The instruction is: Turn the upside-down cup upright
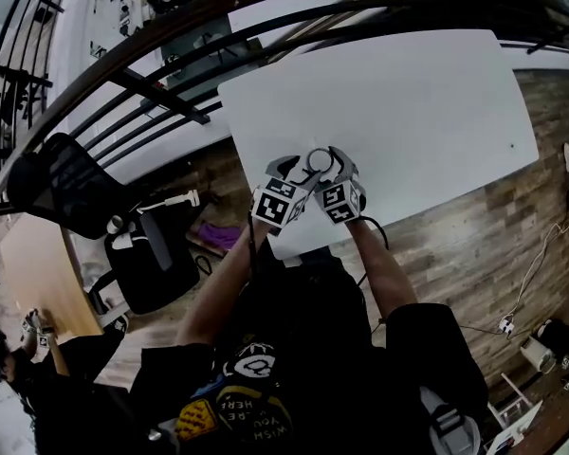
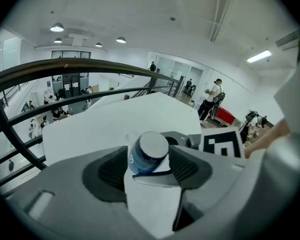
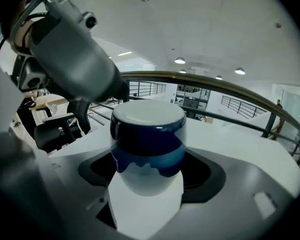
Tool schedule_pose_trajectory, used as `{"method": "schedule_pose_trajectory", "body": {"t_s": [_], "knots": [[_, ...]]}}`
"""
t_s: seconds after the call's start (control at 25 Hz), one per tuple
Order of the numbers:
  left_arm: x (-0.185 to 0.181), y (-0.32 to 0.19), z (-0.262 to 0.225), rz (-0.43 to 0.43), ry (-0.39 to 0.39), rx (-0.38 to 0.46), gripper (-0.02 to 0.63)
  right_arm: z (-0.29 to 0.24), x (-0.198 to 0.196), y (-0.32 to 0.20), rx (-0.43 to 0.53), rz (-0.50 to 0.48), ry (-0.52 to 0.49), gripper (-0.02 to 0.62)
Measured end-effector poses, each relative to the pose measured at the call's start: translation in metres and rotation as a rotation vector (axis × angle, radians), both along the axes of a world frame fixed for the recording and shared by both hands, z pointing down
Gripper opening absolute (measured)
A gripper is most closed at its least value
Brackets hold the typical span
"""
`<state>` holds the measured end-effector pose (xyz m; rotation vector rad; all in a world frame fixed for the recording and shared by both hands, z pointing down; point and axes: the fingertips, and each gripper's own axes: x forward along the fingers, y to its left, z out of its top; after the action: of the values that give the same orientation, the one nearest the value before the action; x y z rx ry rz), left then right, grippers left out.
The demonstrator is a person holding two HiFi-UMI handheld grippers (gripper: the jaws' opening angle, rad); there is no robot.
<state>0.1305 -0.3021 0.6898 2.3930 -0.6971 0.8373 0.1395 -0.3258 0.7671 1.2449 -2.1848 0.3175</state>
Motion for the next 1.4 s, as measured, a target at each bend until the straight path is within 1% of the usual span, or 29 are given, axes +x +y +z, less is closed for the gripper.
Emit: {"method": "schedule_pose_trajectory", "body": {"t_s": [0.04, 0.12, 0.2, 0.28, 0.4, 0.48, 0.52, 0.64, 0.68, 0.76, 0.8, 0.84, 0.88, 0.92, 0.96, 1.0, 1.04, 1.08, 1.12, 1.16, 1.2, 1.28, 1.32, 1.4], "knots": [[0.007, 0.002, -0.002, 0.007, 0.009, -0.011, 0.273, -0.011, -0.003, 0.003, 0.012, -0.017, 0.026, 0.383], [0.017, 0.005, -0.007, 0.001, 0.033, -0.025, 0.316, -0.029, -0.005, 0.007, 0.03, -0.049, 0.096, 0.383], [0.022, 0.005, -0.012, -0.022, 0.042, -0.024, 0.331, -0.042, -0.006, 0.011, 0.05, -0.078, 0.165, 0.384], [0.022, 0.004, -0.015, -0.033, 0.044, -0.025, 0.337, -0.05, -0.008, 0.014, 0.058, -0.1, 0.204, 0.385], [0.024, 0.007, -0.022, -0.027, 0.068, -0.042, 0.336, -0.055, -0.005, 0.018, 0.059, -0.112, 0.232, 0.385], [0.024, 0.01, -0.026, -0.033, 0.125, -0.084, 0.334, -0.059, -0.003, 0.024, 0.066, -0.137, 0.22, 0.385], [0.023, 0.011, -0.028, -0.045, 0.169, -0.123, 0.334, -0.062, -0.004, 0.028, 0.071, -0.157, 0.191, 0.385], [0.013, 0.007, -0.033, -0.122, 0.331, -0.27, 0.33, -0.076, -0.006, 0.038, 0.104, -0.199, 0.025, 0.385], [0.009, 0.005, -0.034, -0.152, 0.383, -0.312, 0.33, -0.079, -0.004, 0.04, 0.113, -0.196, -0.032, 0.383], [0.002, 0.001, -0.037, -0.204, 0.47, -0.362, 0.33, -0.084, 0.007, 0.044, 0.103, -0.151, -0.158, 0.39], [-0.001, -0.001, -0.04, -0.226, 0.507, -0.374, 0.33, -0.086, 0.013, 0.046, 0.082, -0.115, -0.242, 0.391], [-0.003, -0.003, -0.044, -0.244, 0.543, -0.383, 0.33, -0.089, 0.018, 0.048, 0.048, -0.082, -0.352, 0.393], [-0.004, -0.004, -0.048, -0.253, 0.578, -0.393, 0.33, -0.094, 0.021, 0.051, 0.005, -0.061, -0.491, 0.381], [-0.005, -0.004, -0.052, -0.252, 0.608, -0.403, 0.33, -0.101, 0.021, 0.055, -0.039, -0.058, -0.656, 0.322], [-0.004, -0.003, -0.055, -0.242, 0.637, -0.414, 0.33, -0.112, 0.02, 0.059, -0.068, -0.07, -0.826, 0.248], [-0.003, -0.001, -0.058, -0.231, 0.667, -0.426, 0.33, -0.124, 0.018, 0.062, -0.078, -0.09, -0.971, 0.19], [-0.003, 0.001, -0.061, -0.225, 0.7, -0.438, 0.329, -0.134, 0.016, 0.064, -0.076, -0.113, -1.071, 0.119], [-0.003, 0.001, -0.063, -0.227, 0.733, -0.448, 0.33, -0.141, 0.014, 0.066, -0.072, -0.13, -1.128, 0.099], [-0.004, 0.001, -0.064, -0.23, 0.757, -0.451, 0.33, -0.145, 0.011, 0.068, -0.071, -0.142, -1.159, 0.082], [-0.006, 0.0, -0.064, -0.23, 0.764, -0.443, 0.33, -0.146, 0.008, 0.07, -0.072, -0.148, -1.178, 0.069], [-0.01, 0.0, -0.062, -0.223, 0.744, -0.419, 0.329, -0.147, 0.006, 0.07, -0.074, -0.149, -1.189, 0.063], [-0.021, 0.001, -0.051, -0.193, 0.634, -0.344, 0.322, -0.146, 0.005, 0.069, -0.081, -0.127, -1.175, 0.035], [-0.028, 0.002, -0.045, -0.185, 0.578, -0.314, 0.322, -0.141, 0.007, 0.068, -0.088, -0.108, -1.138, 0.038], [-0.044, 0.002, -0.037, -0.208, 0.499, -0.277, 0.306, -0.122, 0.012, 0.063, -0.114, -0.079, -1.025, 0.035]]}}
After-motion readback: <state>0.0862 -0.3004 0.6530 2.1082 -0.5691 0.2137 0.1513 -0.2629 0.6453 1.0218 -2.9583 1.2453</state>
